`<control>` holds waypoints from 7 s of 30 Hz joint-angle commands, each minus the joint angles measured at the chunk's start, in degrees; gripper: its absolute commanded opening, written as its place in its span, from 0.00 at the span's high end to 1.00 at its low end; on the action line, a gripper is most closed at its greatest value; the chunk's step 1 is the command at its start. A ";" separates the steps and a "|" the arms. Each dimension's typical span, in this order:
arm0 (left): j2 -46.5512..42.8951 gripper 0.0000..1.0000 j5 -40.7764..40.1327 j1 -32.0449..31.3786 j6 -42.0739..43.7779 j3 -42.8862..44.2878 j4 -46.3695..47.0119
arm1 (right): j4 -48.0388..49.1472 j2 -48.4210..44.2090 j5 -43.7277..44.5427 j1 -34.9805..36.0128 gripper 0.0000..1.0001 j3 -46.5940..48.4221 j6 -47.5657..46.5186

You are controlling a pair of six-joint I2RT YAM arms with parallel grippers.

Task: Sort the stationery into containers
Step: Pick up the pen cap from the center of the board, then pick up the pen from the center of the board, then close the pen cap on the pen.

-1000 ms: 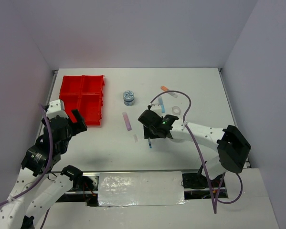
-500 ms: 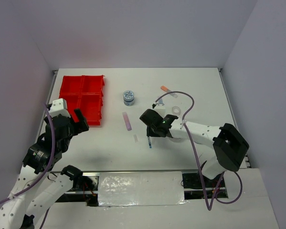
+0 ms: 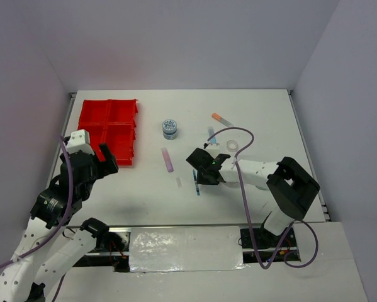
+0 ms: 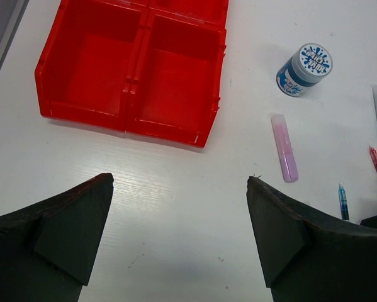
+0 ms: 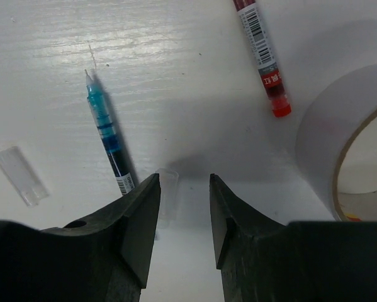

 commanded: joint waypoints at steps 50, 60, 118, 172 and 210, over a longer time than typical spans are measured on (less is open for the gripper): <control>0.23 0.01 1.81 -1.98 2.01 -0.51 3.26 | -2.22 5.37 3.38 6.47 0.73 -1.41 10.55; -0.21 0.01 1.19 -2.86 1.92 -0.60 3.09 | 0.14 5.38 1.27 6.47 1.00 -1.76 7.57; 78.36 0.33 0.58 -36.26 -33.24 27.53 11.70 | -28.77 -53.86 14.19 0.67 0.98 3.08 -9.84; 16.32 1.00 33.09 -37.32 -10.74 -27.14 83.94 | 37.14 -51.23 -9.35 0.75 1.00 -9.39 -5.09; 15.26 1.00 29.93 -37.40 -8.36 -26.26 82.89 | 41.81 -53.86 -17.98 0.76 1.00 -16.26 -7.91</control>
